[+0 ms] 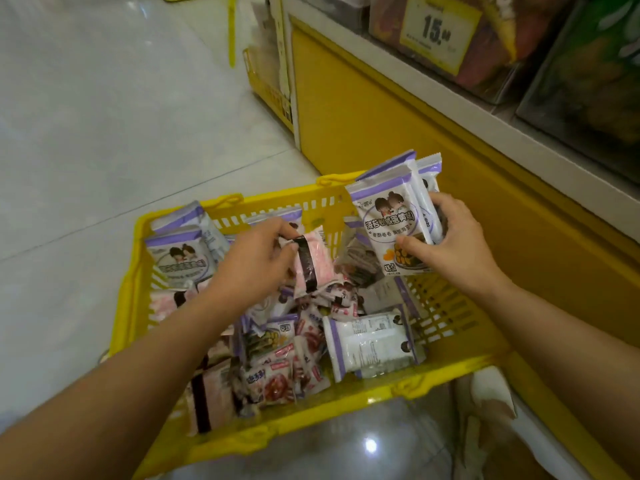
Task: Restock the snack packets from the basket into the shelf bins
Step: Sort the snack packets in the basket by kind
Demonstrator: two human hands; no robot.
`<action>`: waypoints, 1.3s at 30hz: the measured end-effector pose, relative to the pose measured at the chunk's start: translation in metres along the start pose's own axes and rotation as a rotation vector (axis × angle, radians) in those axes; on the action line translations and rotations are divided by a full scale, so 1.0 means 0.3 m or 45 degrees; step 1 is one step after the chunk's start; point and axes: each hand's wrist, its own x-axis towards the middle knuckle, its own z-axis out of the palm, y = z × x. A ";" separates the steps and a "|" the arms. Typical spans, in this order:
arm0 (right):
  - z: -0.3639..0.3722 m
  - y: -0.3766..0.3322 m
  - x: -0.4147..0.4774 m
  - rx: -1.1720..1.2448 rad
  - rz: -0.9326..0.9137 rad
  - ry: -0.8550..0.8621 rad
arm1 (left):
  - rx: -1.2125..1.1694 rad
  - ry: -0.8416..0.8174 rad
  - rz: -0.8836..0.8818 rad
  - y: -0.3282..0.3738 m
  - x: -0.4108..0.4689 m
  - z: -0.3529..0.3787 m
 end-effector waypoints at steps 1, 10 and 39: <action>0.000 -0.014 -0.009 -0.009 -0.015 -0.012 | 0.004 -0.009 -0.031 -0.008 -0.023 -0.047; 0.046 -0.144 -0.074 -0.028 -0.122 -0.207 | 0.824 -0.815 -0.121 -0.078 -0.289 -0.254; -0.027 0.050 0.041 -0.057 -0.058 -0.214 | 0.401 -0.889 -0.117 -0.193 0.135 0.573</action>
